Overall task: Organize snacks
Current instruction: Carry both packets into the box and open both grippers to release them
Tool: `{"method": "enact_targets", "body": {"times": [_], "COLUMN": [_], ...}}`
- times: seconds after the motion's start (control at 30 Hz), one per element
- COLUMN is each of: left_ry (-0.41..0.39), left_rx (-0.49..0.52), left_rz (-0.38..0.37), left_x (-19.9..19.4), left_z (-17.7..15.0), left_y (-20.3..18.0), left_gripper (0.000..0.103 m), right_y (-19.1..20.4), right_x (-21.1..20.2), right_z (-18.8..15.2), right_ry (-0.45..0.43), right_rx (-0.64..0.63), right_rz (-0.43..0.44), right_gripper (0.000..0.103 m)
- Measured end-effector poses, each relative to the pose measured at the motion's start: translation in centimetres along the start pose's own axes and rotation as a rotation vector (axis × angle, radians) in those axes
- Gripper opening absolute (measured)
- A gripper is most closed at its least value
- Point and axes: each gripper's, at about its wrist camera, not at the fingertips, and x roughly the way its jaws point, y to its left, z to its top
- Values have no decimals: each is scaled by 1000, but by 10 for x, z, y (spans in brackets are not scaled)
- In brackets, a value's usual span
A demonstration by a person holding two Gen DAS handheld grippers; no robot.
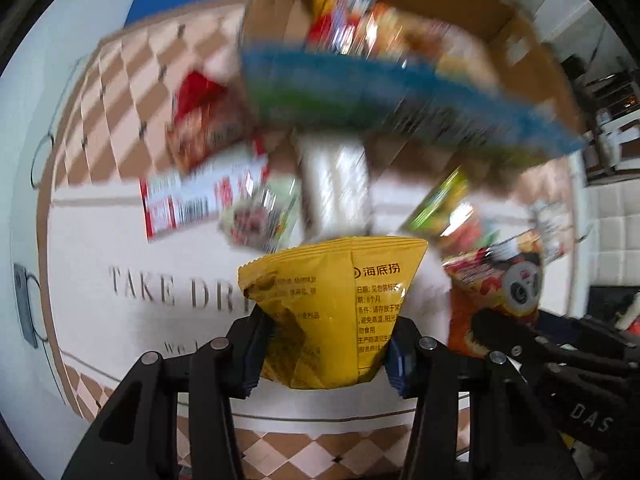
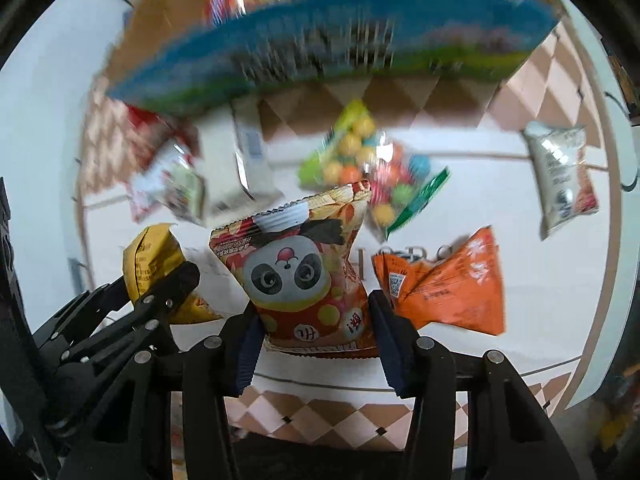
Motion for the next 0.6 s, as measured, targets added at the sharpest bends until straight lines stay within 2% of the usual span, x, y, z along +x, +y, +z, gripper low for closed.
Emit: {"method": "enact_targets", "body": {"times": [0.17, 0.23, 0.3, 0.4, 0.6], "left_ry": [-95, -96, -116, -116, -20], "left_rx": [25, 38, 53, 70, 90], "left_rz": [-78, -81, -79, -64, -41], "left_x": [-57, -77, -84, -84, -50], "left_z": [44, 54, 79, 97, 138], "left_y": [-6, 5, -2, 7, -1], "left_gripper": [46, 46, 46, 46, 46], "right_y": [-4, -6, -3, 4, -5], "right_x": [-74, -96, -111, -107, -82], "right_z": [27, 43, 67, 101, 150], "right_ry": [-119, -161, -203, -230, -210], "right_rx": [16, 24, 32, 48, 57], "right_rz": [69, 85, 77, 52, 5], "right_gripper": [53, 53, 53, 53, 53]}}
